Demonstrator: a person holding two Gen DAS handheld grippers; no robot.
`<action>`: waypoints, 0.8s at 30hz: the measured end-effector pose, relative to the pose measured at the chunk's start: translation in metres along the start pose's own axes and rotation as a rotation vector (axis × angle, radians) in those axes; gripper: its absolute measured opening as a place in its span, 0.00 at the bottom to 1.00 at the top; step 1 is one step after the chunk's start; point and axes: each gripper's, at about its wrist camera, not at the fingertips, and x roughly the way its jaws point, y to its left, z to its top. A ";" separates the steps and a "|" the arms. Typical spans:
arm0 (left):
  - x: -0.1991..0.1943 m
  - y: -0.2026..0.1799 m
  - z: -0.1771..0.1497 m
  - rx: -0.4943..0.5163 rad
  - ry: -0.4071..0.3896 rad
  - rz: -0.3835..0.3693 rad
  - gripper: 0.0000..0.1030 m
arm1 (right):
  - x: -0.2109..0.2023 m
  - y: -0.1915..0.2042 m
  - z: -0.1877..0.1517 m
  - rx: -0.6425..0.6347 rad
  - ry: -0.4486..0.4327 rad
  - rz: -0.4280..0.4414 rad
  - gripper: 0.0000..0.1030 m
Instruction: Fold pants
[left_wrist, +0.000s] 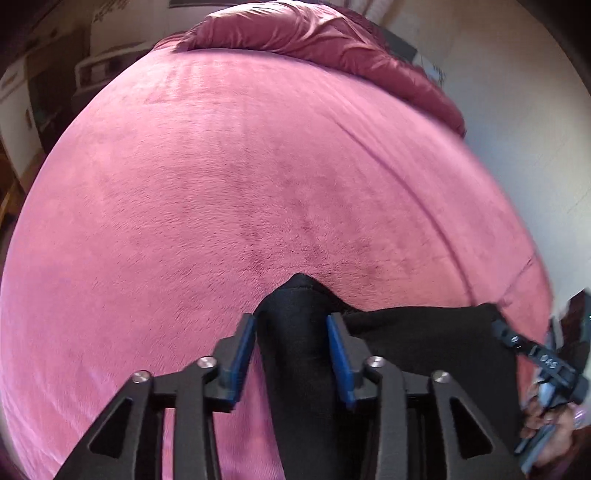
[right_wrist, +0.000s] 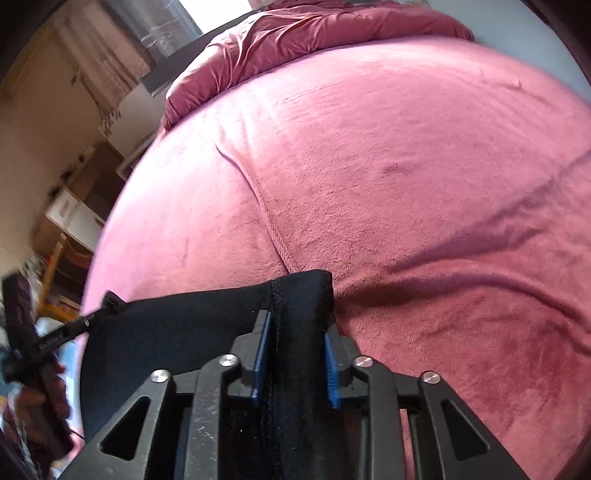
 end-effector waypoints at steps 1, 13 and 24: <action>-0.010 0.006 -0.003 -0.019 -0.013 -0.010 0.49 | -0.005 -0.002 -0.001 0.009 -0.004 0.006 0.40; -0.040 0.018 -0.081 -0.024 0.014 -0.198 0.77 | -0.030 -0.013 -0.048 0.038 0.096 0.100 0.62; -0.005 -0.008 -0.086 -0.030 0.087 -0.266 0.79 | 0.009 -0.032 -0.065 0.113 0.222 0.285 0.73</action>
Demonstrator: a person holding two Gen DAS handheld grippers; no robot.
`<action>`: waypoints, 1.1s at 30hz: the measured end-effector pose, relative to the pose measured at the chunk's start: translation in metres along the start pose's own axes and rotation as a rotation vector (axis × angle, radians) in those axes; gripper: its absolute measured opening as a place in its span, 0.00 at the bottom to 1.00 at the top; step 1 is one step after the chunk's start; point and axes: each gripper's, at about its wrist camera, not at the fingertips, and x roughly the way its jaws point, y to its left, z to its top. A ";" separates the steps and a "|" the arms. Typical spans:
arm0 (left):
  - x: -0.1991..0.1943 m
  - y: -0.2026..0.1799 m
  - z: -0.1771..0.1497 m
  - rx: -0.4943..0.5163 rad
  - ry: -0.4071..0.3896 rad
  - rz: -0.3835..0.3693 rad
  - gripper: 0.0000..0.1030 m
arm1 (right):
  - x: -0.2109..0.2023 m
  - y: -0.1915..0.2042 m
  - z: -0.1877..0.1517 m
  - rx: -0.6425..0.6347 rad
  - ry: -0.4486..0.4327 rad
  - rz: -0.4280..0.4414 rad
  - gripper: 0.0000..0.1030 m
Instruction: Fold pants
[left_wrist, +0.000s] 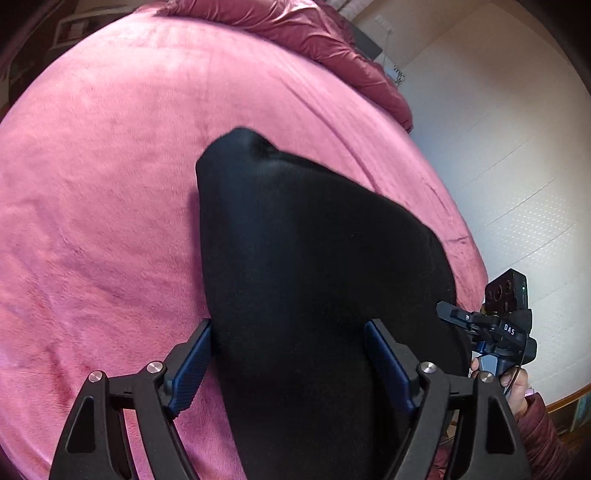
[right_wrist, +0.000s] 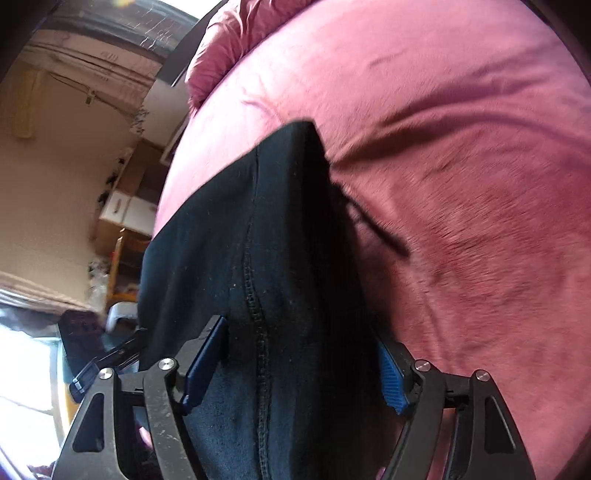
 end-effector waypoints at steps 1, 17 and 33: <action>0.001 0.000 -0.004 -0.003 0.012 0.000 0.78 | 0.004 0.000 0.001 -0.009 0.009 0.007 0.72; -0.050 -0.032 -0.021 0.126 -0.099 0.069 0.45 | 0.008 0.082 -0.007 -0.218 0.007 -0.038 0.42; -0.125 0.040 0.010 0.035 -0.227 0.153 0.45 | 0.088 0.196 0.053 -0.375 0.048 0.035 0.42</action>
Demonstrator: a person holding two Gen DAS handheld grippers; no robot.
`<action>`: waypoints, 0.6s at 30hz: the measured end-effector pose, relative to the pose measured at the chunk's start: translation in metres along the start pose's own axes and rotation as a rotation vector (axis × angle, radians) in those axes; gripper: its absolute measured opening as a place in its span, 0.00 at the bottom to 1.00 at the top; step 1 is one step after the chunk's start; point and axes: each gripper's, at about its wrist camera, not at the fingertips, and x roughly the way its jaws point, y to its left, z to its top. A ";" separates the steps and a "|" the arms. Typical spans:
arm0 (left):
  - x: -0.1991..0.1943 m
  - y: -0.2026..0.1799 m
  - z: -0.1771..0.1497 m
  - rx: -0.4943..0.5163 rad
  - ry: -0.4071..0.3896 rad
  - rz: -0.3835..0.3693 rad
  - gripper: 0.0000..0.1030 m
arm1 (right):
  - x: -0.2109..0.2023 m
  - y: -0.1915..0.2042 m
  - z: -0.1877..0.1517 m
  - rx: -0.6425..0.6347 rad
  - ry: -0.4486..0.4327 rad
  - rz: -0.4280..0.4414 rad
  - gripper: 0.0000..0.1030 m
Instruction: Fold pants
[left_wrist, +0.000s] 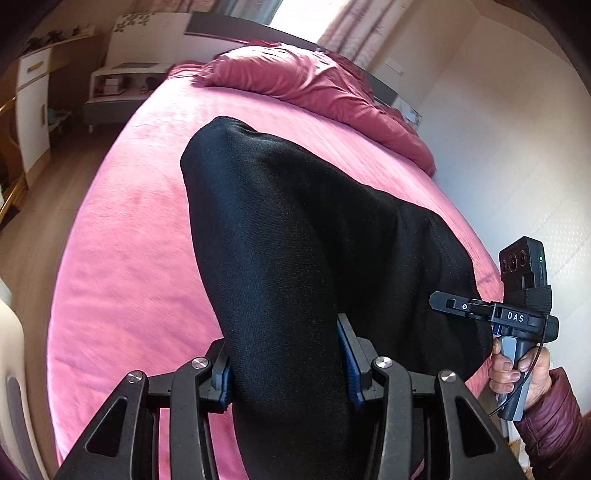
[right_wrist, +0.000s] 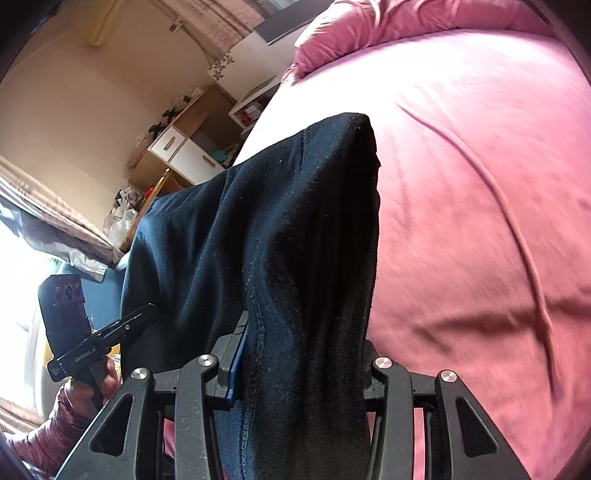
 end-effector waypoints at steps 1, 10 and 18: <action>0.001 0.006 0.003 -0.013 -0.001 0.002 0.45 | 0.006 0.002 0.007 -0.004 0.006 0.000 0.42; 0.023 0.051 0.035 -0.095 0.023 0.036 0.45 | 0.056 0.012 0.054 -0.001 0.050 -0.018 0.42; 0.079 0.081 0.044 -0.122 0.137 0.092 0.54 | 0.095 -0.011 0.055 0.047 0.113 -0.068 0.43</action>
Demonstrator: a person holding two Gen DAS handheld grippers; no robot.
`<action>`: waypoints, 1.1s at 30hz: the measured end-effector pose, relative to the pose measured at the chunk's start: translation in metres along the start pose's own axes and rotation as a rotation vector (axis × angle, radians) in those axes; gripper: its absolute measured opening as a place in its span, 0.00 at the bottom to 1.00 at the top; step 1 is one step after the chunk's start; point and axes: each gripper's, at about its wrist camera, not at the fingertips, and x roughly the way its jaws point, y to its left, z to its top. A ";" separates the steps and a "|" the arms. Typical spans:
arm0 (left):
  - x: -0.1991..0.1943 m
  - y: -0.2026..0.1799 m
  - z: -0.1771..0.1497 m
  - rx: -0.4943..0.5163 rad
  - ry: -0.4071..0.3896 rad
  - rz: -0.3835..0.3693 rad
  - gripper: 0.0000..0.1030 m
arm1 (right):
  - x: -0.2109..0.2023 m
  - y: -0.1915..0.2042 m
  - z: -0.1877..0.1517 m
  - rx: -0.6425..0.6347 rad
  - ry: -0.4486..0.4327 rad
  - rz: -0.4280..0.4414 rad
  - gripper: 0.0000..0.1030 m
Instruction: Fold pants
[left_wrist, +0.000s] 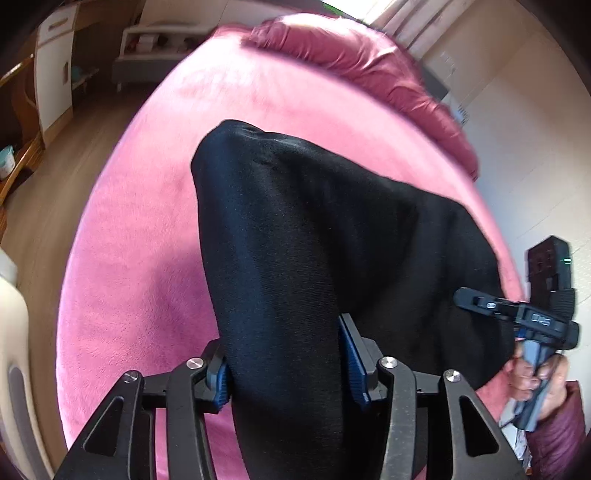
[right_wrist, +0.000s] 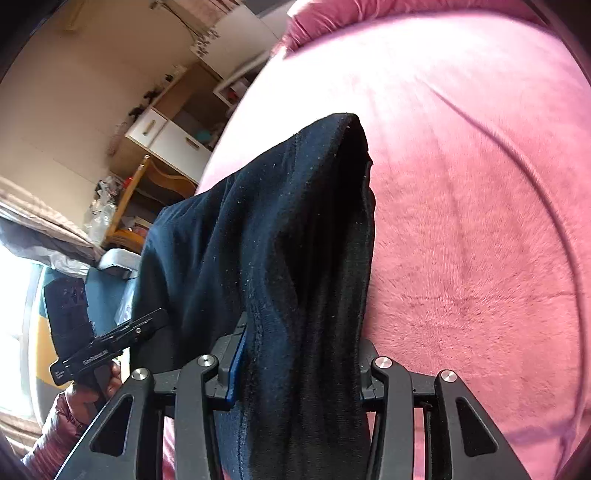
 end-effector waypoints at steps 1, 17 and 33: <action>0.010 0.004 -0.003 0.007 0.005 0.014 0.56 | 0.006 -0.006 -0.004 0.016 0.003 -0.002 0.44; -0.033 -0.027 -0.039 0.025 -0.143 0.232 0.70 | -0.029 0.012 -0.019 -0.046 -0.149 -0.173 0.62; -0.098 -0.068 -0.091 0.053 -0.332 0.317 0.70 | -0.096 0.069 -0.077 -0.152 -0.377 -0.429 0.66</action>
